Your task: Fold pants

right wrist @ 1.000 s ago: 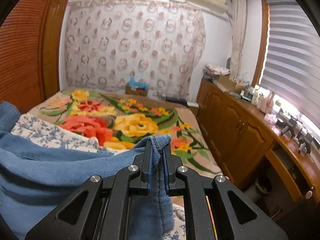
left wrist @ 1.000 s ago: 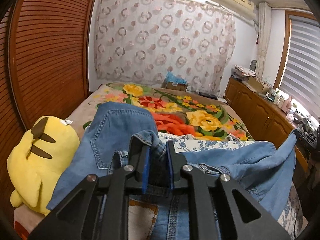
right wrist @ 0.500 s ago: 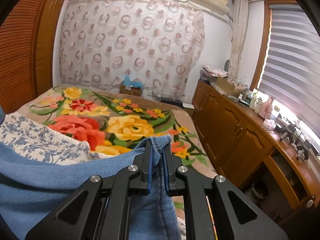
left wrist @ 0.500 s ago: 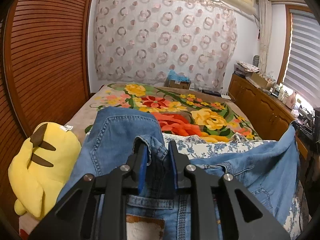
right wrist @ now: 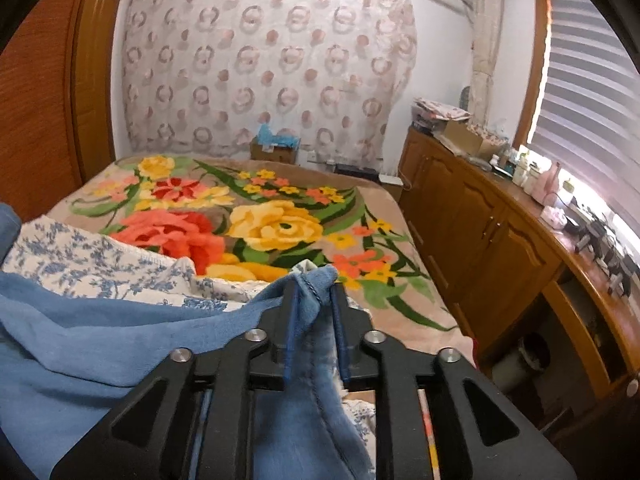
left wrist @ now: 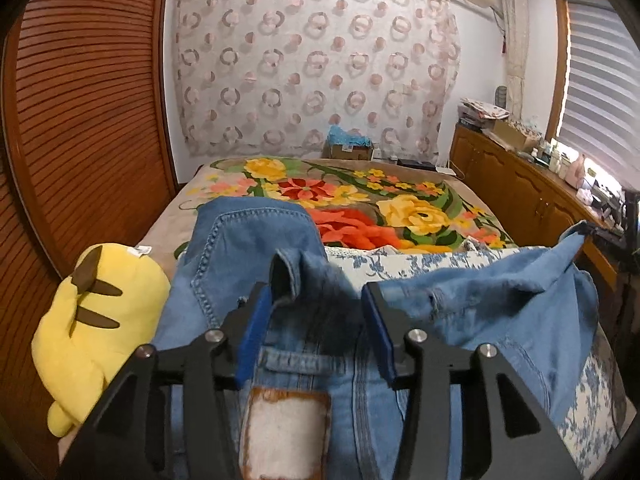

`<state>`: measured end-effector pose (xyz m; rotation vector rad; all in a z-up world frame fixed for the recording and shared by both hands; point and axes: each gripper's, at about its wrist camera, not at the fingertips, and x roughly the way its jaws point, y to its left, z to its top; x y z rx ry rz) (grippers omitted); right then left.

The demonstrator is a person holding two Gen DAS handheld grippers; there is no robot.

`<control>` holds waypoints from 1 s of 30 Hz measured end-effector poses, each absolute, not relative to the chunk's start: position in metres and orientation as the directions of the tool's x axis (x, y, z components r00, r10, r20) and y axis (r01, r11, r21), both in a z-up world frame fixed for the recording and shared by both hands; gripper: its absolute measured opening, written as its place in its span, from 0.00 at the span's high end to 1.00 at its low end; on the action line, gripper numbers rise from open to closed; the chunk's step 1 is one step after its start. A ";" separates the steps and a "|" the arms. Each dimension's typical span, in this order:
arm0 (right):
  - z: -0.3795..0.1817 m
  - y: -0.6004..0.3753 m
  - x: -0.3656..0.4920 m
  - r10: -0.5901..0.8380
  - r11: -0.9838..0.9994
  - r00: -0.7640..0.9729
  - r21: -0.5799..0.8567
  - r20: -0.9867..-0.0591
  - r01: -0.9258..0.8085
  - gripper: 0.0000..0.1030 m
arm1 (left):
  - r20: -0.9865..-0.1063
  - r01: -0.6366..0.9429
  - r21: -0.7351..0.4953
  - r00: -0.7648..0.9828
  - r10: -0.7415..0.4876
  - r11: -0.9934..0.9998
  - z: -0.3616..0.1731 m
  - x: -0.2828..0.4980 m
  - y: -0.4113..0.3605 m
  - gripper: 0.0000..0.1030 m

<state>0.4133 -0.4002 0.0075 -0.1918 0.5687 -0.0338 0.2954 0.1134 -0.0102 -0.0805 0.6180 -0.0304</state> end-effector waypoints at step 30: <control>-0.044 -0.447 0.323 0.081 0.997 0.708 0.068 -0.702 -0.046 0.45 | -0.654 0.163 -0.126 0.728 -0.206 0.979 -0.060 0.193 0.040 0.39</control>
